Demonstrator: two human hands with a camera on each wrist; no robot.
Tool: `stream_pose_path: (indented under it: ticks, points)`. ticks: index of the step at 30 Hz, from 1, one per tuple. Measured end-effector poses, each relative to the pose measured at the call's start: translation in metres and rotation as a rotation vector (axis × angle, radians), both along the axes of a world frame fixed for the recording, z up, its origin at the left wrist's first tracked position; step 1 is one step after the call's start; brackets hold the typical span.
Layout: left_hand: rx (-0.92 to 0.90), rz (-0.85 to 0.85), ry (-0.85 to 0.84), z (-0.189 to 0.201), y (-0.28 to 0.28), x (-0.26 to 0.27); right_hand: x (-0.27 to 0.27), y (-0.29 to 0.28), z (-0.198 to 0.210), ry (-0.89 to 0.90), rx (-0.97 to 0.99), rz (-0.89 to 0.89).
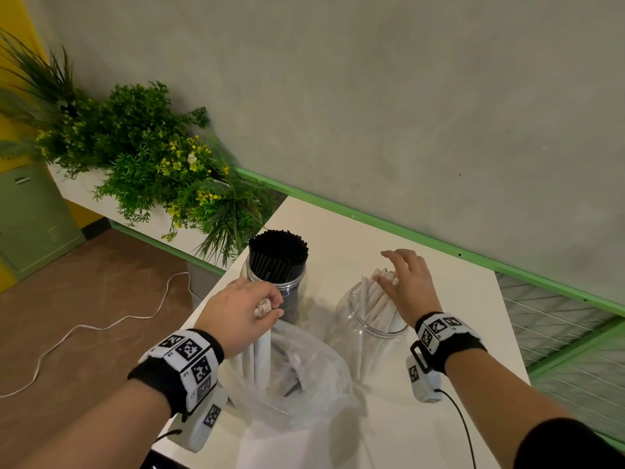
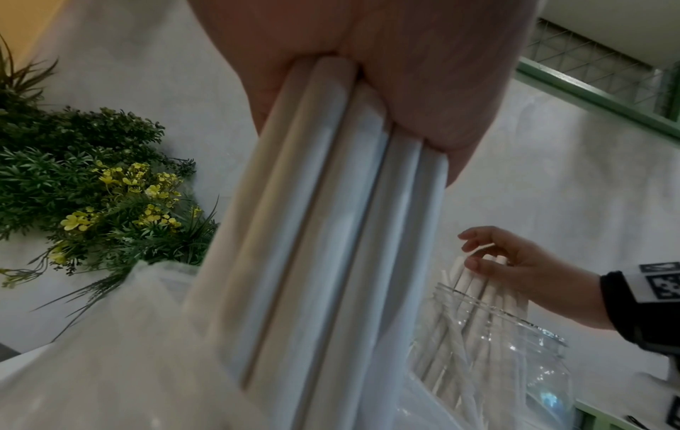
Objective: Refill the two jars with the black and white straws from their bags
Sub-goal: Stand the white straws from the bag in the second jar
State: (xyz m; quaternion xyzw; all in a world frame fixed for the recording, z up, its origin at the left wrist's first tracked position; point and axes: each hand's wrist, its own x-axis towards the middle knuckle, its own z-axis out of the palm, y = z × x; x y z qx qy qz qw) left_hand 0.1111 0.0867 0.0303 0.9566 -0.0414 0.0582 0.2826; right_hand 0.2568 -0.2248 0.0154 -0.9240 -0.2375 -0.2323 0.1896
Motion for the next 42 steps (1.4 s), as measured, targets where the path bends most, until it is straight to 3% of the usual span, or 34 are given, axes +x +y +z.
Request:
stream_pose_path:
  ticks: [4, 7, 9, 16, 23, 37, 42]
  points:
    - [-0.007, -0.009, 0.003, -0.001, 0.001, 0.001, -0.004, 0.001, -0.001, -0.226, -0.374, 0.146]
    - [-0.011, -0.012, -0.006, -0.002, 0.001, 0.001, 0.000, 0.000, -0.004, -0.235, -0.660, 0.249]
    - [-0.005, -0.015, -0.017, -0.002, 0.001, 0.000, 0.002, 0.001, -0.002, -0.229, -0.697, 0.251]
    - [-0.001, 0.000, -0.029, -0.001, 0.002, -0.003, 0.005, -0.001, 0.002, -0.244, -0.535, 0.319]
    - [-0.014, 0.013, -0.044, 0.002, 0.003, -0.005, -0.009, -0.022, -0.001, -0.230, -0.125, 0.194]
    - [-0.002, 0.013, -0.029, 0.005, 0.002, -0.004, -0.037, -0.022, 0.003, -0.035, -0.138, 0.025]
    - [-0.021, -0.024, -0.015, 0.010, 0.002, -0.005, -0.068, 0.009, 0.022, -0.087, 0.080, 0.050]
